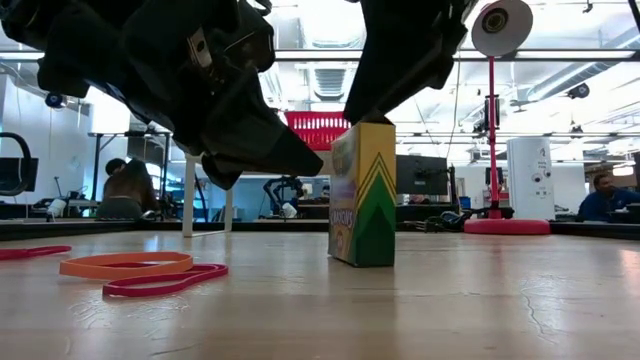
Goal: Pick & Place Office Desk Supplies
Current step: Put the crayon box into the black bin on the shelf
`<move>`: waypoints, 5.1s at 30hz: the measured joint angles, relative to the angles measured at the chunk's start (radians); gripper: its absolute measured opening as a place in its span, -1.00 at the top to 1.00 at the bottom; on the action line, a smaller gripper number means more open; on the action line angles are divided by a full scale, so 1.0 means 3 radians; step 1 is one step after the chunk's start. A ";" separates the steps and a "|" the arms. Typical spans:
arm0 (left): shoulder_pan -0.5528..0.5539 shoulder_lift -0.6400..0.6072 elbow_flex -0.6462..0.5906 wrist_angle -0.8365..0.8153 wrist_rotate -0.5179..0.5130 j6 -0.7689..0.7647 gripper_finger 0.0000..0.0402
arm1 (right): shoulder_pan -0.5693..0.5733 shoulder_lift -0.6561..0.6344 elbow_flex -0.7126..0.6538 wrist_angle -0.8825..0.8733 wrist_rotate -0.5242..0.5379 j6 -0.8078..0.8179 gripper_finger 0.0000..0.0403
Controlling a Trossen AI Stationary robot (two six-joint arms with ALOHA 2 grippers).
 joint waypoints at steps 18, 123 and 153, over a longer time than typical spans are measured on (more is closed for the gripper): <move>0.0000 0.0001 0.0000 -0.0008 0.0000 -0.0010 0.99 | 0.0001 -0.0004 0.0087 -0.0068 -0.0144 -0.0256 0.96; 0.2561 -0.2183 0.1359 -0.3267 0.0243 0.2928 1.00 | 0.0668 -0.0577 -0.0159 -0.0662 0.1167 -0.0008 0.96; 0.3005 -0.1835 0.1329 -0.2898 0.0303 0.3820 1.00 | 0.0668 -0.0578 -0.0159 -0.0650 0.1164 0.0029 0.96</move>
